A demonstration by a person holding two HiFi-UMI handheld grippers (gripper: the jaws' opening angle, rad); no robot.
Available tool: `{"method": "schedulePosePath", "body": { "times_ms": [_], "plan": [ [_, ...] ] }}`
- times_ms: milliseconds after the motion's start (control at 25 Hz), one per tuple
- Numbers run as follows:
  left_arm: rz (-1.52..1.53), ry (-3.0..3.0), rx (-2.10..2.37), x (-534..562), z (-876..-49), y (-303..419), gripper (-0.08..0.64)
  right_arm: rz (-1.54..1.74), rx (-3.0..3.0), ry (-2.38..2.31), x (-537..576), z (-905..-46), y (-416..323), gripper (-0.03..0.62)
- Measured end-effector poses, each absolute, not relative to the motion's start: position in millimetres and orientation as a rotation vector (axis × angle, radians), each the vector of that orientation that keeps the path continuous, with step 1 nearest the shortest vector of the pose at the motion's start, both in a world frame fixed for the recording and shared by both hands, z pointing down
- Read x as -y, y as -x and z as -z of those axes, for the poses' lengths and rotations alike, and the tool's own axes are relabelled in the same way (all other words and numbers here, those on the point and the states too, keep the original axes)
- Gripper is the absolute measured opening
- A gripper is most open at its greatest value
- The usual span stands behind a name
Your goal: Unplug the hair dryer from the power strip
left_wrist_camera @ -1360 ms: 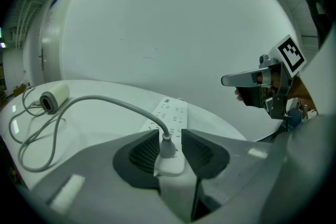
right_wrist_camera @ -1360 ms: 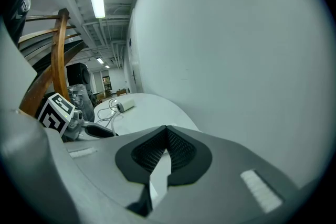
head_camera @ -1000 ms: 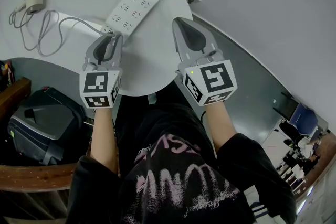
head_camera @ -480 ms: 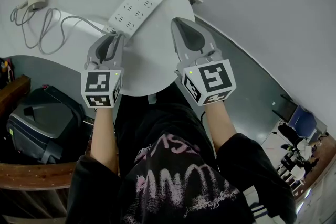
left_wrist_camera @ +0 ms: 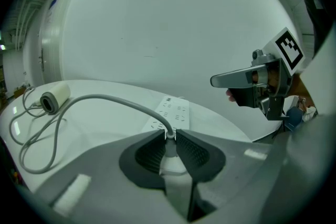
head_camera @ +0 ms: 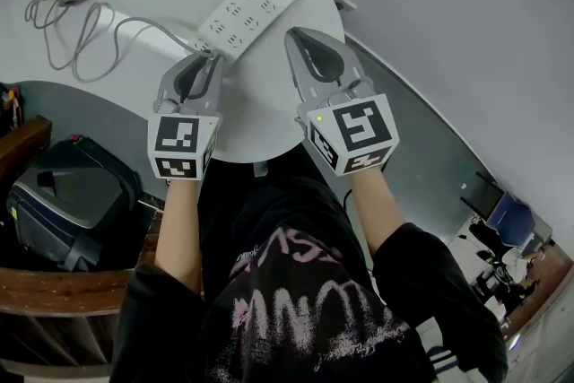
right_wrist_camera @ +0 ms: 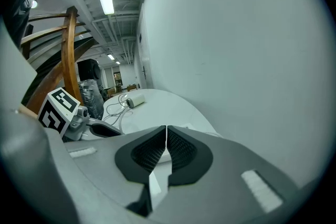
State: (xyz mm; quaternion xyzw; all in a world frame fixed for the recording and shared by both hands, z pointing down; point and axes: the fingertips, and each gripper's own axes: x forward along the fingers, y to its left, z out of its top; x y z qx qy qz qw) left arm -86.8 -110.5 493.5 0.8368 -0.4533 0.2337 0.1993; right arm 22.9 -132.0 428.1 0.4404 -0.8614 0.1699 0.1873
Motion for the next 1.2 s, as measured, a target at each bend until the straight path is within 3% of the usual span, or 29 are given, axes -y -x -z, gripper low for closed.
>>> {"method": "schedulePosePath", "body": {
  "times_ms": [1200],
  "plan": [
    [-0.636,-2.336,1.257,110,-495,86,0.068,-0.409,2.386,-0.885,145,-483,39,0.086]
  ]
}}
